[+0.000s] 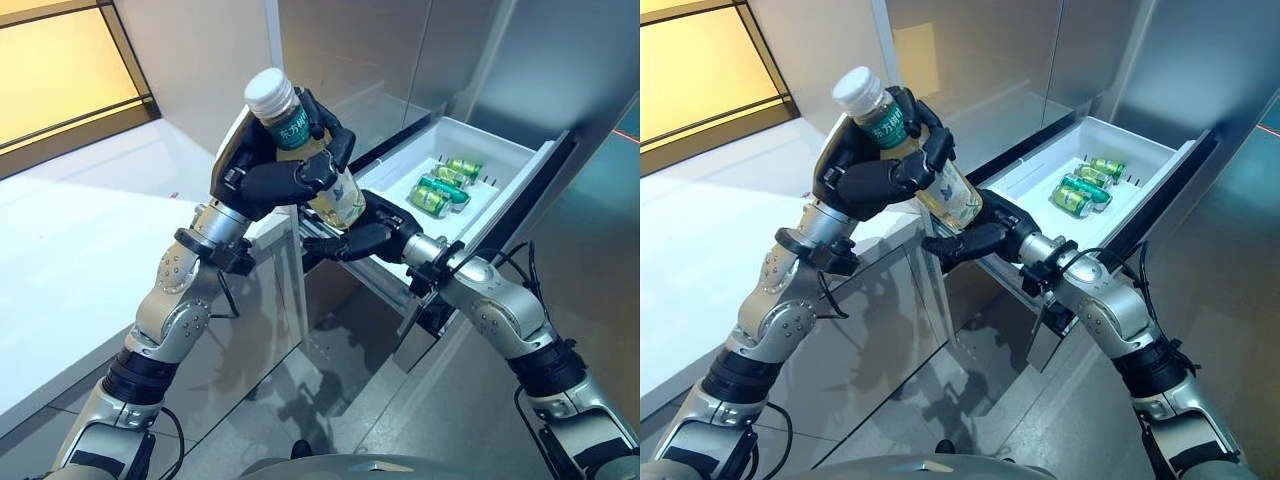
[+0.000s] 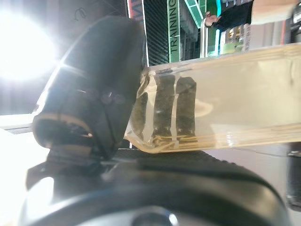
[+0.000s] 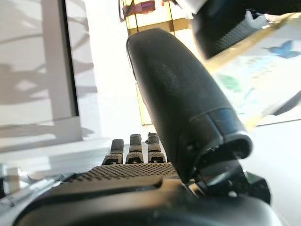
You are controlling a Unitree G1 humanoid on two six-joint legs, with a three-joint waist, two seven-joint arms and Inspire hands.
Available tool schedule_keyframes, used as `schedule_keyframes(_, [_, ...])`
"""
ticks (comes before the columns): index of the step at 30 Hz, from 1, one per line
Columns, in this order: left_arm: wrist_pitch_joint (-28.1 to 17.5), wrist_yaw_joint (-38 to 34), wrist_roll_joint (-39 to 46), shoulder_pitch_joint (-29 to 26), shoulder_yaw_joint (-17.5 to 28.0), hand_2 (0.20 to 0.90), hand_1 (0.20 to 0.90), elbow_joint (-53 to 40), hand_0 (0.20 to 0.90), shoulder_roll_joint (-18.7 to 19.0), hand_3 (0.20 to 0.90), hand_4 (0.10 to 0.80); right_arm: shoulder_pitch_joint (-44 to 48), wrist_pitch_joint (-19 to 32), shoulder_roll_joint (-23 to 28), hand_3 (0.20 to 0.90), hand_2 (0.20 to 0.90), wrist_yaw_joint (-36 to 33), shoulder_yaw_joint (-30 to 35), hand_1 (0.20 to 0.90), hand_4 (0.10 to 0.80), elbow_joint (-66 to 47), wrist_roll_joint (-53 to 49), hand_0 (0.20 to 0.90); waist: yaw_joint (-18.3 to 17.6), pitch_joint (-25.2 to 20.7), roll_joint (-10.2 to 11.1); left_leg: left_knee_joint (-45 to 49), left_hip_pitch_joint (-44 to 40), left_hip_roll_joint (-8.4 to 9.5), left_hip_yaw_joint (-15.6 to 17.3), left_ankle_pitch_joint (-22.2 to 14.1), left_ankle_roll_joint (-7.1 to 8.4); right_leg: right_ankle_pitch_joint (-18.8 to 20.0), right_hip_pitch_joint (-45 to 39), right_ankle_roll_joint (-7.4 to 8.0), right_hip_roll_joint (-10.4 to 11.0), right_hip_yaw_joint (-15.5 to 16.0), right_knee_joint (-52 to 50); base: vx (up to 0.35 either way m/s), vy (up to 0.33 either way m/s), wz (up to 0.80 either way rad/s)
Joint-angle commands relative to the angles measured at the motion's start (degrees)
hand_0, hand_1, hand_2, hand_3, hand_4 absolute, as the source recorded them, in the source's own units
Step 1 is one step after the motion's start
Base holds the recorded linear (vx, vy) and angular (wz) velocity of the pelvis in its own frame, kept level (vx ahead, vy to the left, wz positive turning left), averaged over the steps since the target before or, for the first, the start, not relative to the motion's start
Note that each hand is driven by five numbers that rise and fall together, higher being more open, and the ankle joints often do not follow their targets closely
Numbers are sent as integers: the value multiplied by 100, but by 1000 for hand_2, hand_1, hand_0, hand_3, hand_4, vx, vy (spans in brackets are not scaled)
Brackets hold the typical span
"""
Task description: Put drinks into fridge and close the fridge
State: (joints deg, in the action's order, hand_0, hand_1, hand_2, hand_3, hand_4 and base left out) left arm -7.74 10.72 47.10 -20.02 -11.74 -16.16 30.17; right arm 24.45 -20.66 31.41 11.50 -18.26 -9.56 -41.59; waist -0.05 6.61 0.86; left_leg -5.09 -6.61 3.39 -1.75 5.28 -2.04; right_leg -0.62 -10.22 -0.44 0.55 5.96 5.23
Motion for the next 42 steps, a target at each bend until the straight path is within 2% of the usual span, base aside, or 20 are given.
schedule_keyframes(1, [-502,7,-77,-1056,-55,300,300,115,300,-22,200,100,942,901,-172,900,900,-196,588,900,800,-699,-150,900,-15,-554,121,9,-261,-120,195,-617,107,181,94,265,109,-171,-81,11,-7,-7])
schedule_keyframes(5, [-468,10,-221,-1054,-120,300,300,146,300,6,200,100,1019,892,-104,900,900,-287,591,900,800,-622,-87,900,-20,-565,124,9,-253,-126,209,-612,108,185,110,264,106,-180,-84,6,-4,-2])
schedule_keyframes(15, [-395,-169,-1140,-1341,-410,300,300,363,300,263,200,100,1283,484,110,900,900,-269,386,900,800,-457,-31,900,-50,-562,130,9,-233,-122,195,-604,107,192,132,264,94,-201,-87,0,0,0])
schedule_keyframes(23, [-329,-264,-1327,-1635,-738,300,300,710,300,399,200,100,1491,193,170,900,900,-63,39,900,800,-339,4,900,-94,-555,128,9,-228,-123,213,-592,105,200,141,265,79,-246,-90,0,0,0])
schedule_keyframes(29, [-282,-324,-1377,-1775,-1026,300,300,952,300,329,200,100,1618,116,77,900,900,6,-226,900,800,-226,-73,900,-112,-557,135,9,-214,-130,249,-576,103,209,156,274,71,-265,-88,-1,-3,-1])
schedule_keyframes(38, [-266,-344,-1250,-1715,-1146,300,300,1029,300,148,200,100,1665,81,-75,900,900,-81,-317,900,800,-205,-81,900,-115,-550,152,9,-196,-160,302,-560,115,223,169,276,60,-255,-75,-1,-4,-1])
schedule_keyframes(39, [-308,-359,-1202,-1715,-1144,300,300,1030,300,133,200,100,1668,43,-75,722,747,-74,-322,747,622,-210,-88,747,-118,-551,153,9,-191,-163,307,-560,116,224,173,279,61,-255,-71,-6,-8,-5])
schedule_keyframes(40, [-389,-382,-1138,-1698,-1141,300,300,1028,300,123,200,100,1663,0,-59,340,420,-56,-324,420,240,-211,-100,420,-121,-558,153,9,-183,-163,308,-559,115,223,176,277,58,-263,-66,-5,-2,-5])
schedule_keyframes(41, [-421,-400,-1128,-1696,-1138,300,300,1020,300,121,200,100,1659,-10,-56,252,345,-53,-328,345,152,-208,-103,345,-121,-560,154,9,-181,-164,310,-559,117,223,178,277,57,-263,-65,-4,-4,-3])
schedule_keyframes(42, [-578,-487,-1078,-1670,-1112,300,300,977,300,90,200,100,1626,-55,-47,200,300,-28,-324,300,100,-197,-105,300,-124,-570,158,9,-172,-169,312,-558,122,225,184,277,53,-268,-58,0,0,0])
